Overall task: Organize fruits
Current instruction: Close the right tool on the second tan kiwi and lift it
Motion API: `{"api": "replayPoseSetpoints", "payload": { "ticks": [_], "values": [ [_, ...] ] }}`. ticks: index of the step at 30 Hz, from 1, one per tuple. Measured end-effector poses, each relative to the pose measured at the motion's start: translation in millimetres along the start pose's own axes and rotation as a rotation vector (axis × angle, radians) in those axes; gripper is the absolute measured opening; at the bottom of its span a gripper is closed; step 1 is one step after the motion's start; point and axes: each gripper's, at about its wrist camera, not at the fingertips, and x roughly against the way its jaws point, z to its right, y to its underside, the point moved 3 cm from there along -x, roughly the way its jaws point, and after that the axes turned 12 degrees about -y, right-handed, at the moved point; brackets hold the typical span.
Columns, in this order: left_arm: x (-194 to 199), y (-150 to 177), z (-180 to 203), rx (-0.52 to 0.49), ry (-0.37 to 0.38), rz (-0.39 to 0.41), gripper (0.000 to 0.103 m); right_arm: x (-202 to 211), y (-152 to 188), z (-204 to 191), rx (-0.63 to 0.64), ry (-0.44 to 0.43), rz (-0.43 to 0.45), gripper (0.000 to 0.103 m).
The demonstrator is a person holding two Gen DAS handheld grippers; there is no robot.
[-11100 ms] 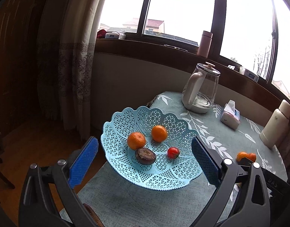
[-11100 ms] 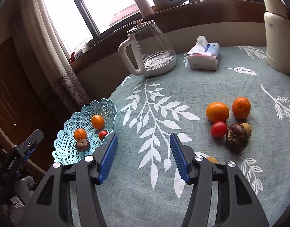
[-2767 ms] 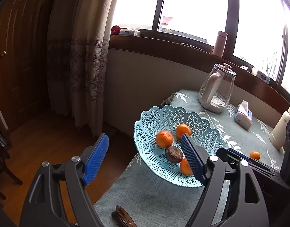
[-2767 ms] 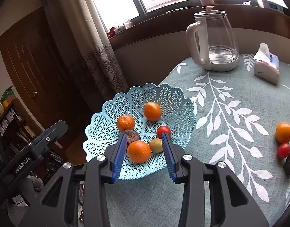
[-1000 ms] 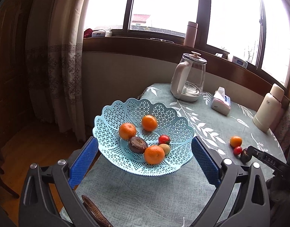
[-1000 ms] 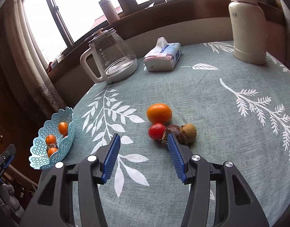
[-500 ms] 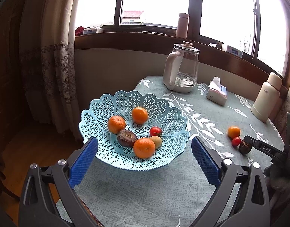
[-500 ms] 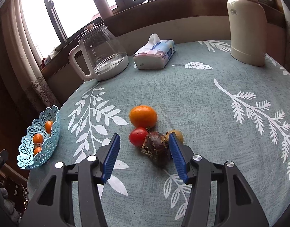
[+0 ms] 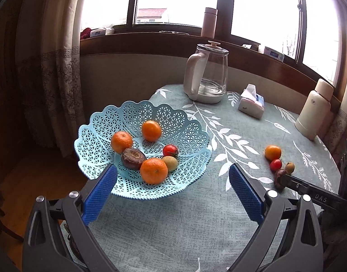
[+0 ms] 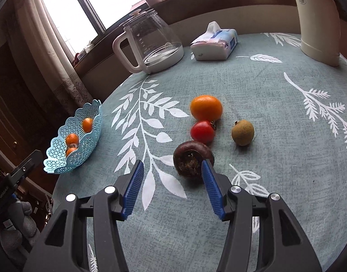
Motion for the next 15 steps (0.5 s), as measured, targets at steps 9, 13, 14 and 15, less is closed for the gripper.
{"api": "replayPoseSetpoints", "payload": {
  "ticks": [9, 13, 14, 15],
  "values": [
    [0, 6, 38, -0.055, 0.052, -0.013, 0.1, 29, -14, 41, -0.049, 0.113, 0.061, 0.054],
    [0, 8, 55, -0.08, 0.072, -0.018, 0.1, 31, -25, 60, -0.042, 0.191, 0.062, 0.048],
    [0, 8, 59, -0.086, 0.076, -0.019, 0.1, 29, -28, 61, -0.031, 0.201, 0.058, 0.047],
    [-1, 8, 62, -0.091, 0.08, -0.021, 0.1, 28, -30, 62, -0.018, 0.205, 0.053, 0.047]
  ]
}}
